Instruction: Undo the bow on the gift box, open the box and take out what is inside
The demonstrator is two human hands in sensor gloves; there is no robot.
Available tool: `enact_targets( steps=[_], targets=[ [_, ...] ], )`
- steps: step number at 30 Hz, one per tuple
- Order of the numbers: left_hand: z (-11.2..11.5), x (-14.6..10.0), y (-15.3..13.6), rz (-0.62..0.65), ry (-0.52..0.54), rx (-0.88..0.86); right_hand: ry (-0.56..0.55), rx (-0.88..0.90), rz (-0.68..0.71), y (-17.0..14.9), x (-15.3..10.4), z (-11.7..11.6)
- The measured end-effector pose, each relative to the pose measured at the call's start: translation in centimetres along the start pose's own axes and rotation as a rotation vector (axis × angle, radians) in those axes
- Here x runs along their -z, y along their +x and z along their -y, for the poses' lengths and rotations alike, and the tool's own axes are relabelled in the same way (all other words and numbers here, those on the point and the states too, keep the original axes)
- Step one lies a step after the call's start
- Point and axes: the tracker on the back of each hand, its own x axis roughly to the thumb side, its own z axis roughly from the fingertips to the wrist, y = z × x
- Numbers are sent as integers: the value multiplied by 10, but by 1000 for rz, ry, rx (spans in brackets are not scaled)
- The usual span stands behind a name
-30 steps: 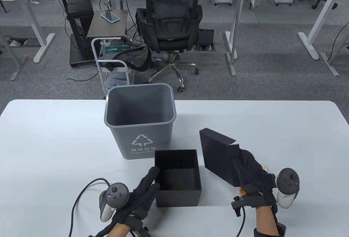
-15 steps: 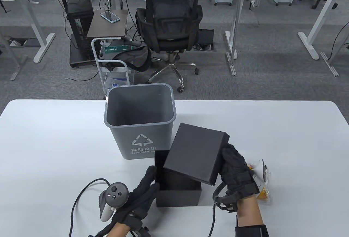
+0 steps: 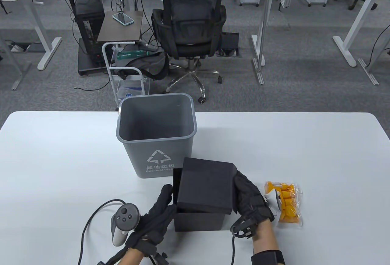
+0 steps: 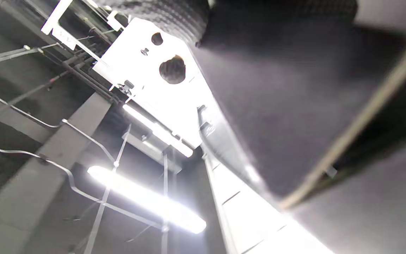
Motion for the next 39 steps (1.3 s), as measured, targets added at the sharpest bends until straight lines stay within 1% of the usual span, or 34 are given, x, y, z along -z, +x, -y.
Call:
enact_targets(
  steps=[1, 2, 4, 7, 10, 13, 15, 18, 20, 22, 24, 25, 27, 29, 36, 37, 39],
  targets=[
    [0, 0, -1, -1, 1, -15, -5, -68, 5, 2, 0, 0],
    [0, 0, -3, -7, 1, -42, 1, -174, 12, 6, 1, -2],
    [-1, 0, -7, -6, 16, -105, -5, -312, 39, 11, 1, -8],
    [-2, 1, -10, -4, 39, -206, -50, -348, 79, 13, -1, -16],
    [-1, 2, -9, 1, 27, -157, -85, -468, 102, 15, -3, -23],
    [1, 1, -8, -1, 34, -184, -141, -636, 146, 17, -6, -31],
    [2, 1, -8, -6, 34, -179, -183, -705, 168, 18, -7, -36],
    [5, 1, -9, -13, 35, -119, -209, -806, 189, 19, -9, -39],
    [6, 2, -10, -13, 37, -92, -213, -834, 189, 17, -9, -38],
    [7, 2, -11, -22, 33, -87, -189, -827, 176, 14, -8, -36],
    [6, 3, -11, -34, 22, -96, -158, -798, 157, 11, -7, -32],
    [5, 3, -12, -43, 20, -100, -141, -742, 124, 9, -8, -29],
    [4, 3, -13, -43, 14, -98, -133, -694, 95, 6, -8, -26],
    [5, 3, -13, -49, 10, -103, -137, -695, 86, 5, -9, -25],
    [6, 3, -12, -44, 12, -81, -146, -737, 151, 5, -11, -32],
    [6, 3, -13, -46, 6, -81, -127, -739, 163, 4, -11, -32],
    [7, 3, -14, -47, 5, -102, -75, -727, 139, 0, -11, -34]
  ],
)
